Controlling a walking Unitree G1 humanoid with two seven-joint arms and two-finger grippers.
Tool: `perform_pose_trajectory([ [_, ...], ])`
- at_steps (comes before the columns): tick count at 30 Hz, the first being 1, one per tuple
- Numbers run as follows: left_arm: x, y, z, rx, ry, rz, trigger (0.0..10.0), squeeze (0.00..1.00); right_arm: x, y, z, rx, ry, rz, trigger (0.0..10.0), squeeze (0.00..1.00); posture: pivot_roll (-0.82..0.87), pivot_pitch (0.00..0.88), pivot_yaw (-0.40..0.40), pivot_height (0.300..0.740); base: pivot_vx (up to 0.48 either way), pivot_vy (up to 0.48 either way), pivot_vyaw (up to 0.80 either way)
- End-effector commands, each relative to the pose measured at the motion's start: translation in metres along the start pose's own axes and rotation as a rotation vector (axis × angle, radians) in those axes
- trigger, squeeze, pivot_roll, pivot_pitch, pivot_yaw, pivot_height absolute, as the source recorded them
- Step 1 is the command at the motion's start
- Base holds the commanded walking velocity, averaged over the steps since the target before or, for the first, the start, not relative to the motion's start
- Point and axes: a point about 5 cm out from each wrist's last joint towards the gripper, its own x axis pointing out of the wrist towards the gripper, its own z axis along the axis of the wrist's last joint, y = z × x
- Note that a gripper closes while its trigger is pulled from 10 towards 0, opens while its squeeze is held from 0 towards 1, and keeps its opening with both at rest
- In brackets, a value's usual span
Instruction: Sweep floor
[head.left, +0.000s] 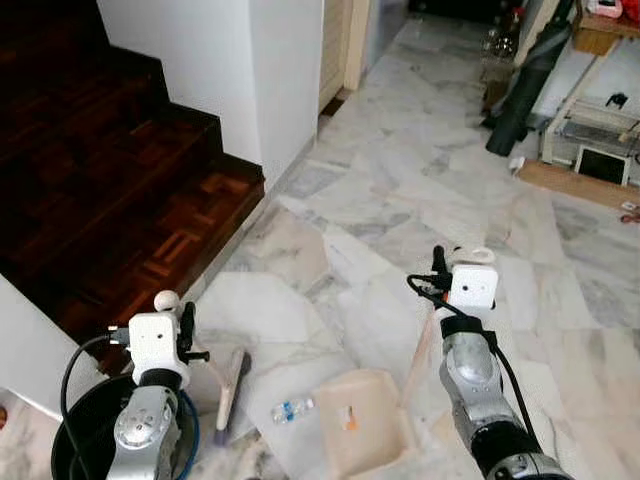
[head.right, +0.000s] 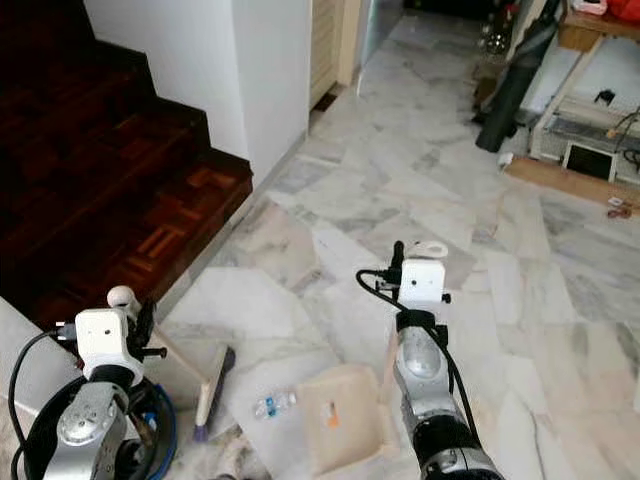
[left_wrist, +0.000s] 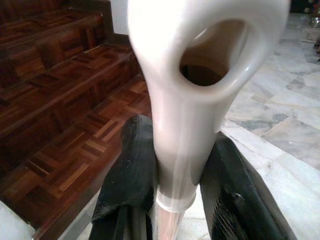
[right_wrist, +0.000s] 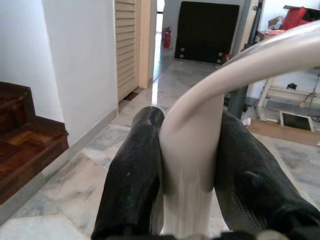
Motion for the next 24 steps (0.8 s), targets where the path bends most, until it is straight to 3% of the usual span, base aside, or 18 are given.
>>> perform_pose_trajectory([
  [1,-0.0008,-0.0005,-0.0008,0.005,0.012,-0.002,10.0,0.0,0.0049,-0.0041,0.0068,0.0,-0.031,-0.017,10.0,0.0,0.11,0.122,-0.042,0.74,0.0,0.0,0.0],
  [7,-0.0003,-0.0012,-0.0005,0.011,0.012,-0.004,10.0,0.0,0.005,-0.0018,0.0078,-0.034,-0.04,0.006,10.0,0.0,0.11,0.121,-0.041,0.74,0.227,0.0,0.0],
  [13,-0.0001,-0.001,-0.0003,0.012,0.012,-0.001,10.0,0.0,0.0044,-0.0002,0.0075,-0.026,-0.038,0.012,10.0,0.0,0.11,0.122,-0.042,0.74,0.293,0.0,0.69],
  [24,0.0001,-0.001,0.0002,0.013,0.009,-0.001,10.0,0.0,0.0043,-0.0003,0.0072,-0.006,-0.034,0.004,10.0,0.0,0.11,0.123,-0.042,0.74,0.311,0.0,0.0],
])
